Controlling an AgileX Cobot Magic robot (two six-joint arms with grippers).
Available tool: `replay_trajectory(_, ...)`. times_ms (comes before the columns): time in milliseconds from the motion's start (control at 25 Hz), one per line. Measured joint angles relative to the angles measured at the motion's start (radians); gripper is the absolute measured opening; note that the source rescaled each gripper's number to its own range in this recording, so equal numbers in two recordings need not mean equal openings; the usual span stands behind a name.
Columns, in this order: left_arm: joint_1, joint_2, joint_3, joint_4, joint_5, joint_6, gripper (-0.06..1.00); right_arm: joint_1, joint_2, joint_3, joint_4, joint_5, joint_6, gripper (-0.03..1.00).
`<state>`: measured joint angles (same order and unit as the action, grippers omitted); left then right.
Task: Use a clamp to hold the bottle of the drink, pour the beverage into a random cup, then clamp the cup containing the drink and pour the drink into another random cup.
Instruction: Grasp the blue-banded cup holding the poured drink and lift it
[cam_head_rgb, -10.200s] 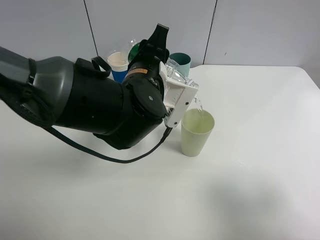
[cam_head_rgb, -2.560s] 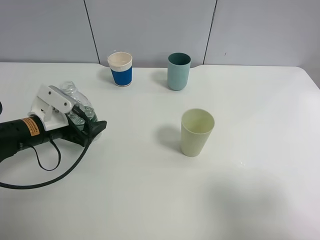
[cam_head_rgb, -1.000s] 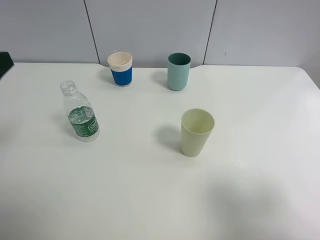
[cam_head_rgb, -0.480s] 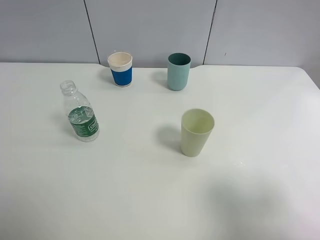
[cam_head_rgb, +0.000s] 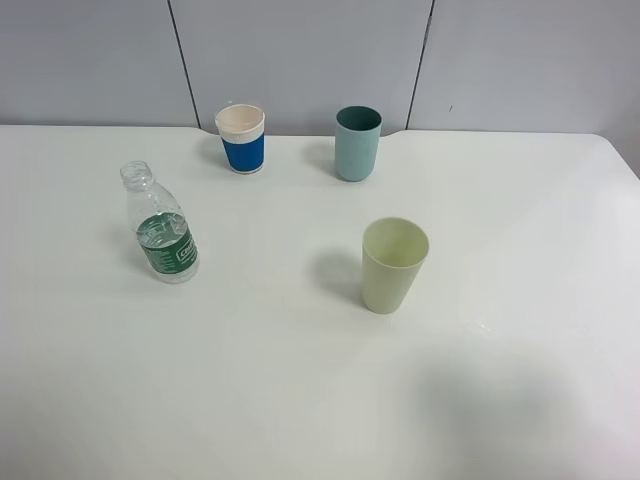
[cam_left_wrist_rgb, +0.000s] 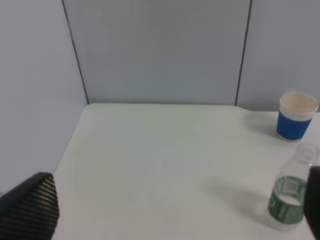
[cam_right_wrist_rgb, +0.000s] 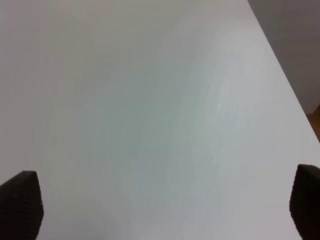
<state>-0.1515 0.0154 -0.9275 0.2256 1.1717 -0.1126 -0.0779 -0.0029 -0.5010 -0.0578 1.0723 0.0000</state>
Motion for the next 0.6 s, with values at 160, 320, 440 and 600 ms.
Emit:
replay_trajectory(160, 0.000, -0.022, 0.029, -0.003, 0.038, -0.006, 0.99, 0.000, 0.000, 0.000, 0.000, 0.000, 0.000, 1.00)
replay_trajectory(320, 0.000, -0.022, 0.086, -0.061, 0.042, -0.053, 0.99, 0.000, 0.000, 0.000, 0.000, 0.000, 0.000, 1.00)
replay_trajectory(440, 0.000, -0.022, 0.170, -0.077, 0.040, -0.080, 0.99, 0.000, 0.000, 0.000, 0.000, 0.000, 0.000, 1.00)
replay_trajectory(600, 0.000, -0.022, 0.328, -0.090, -0.019, -0.090, 0.99, 0.000, 0.000, 0.000, 0.000, 0.000, 0.000, 1.00)
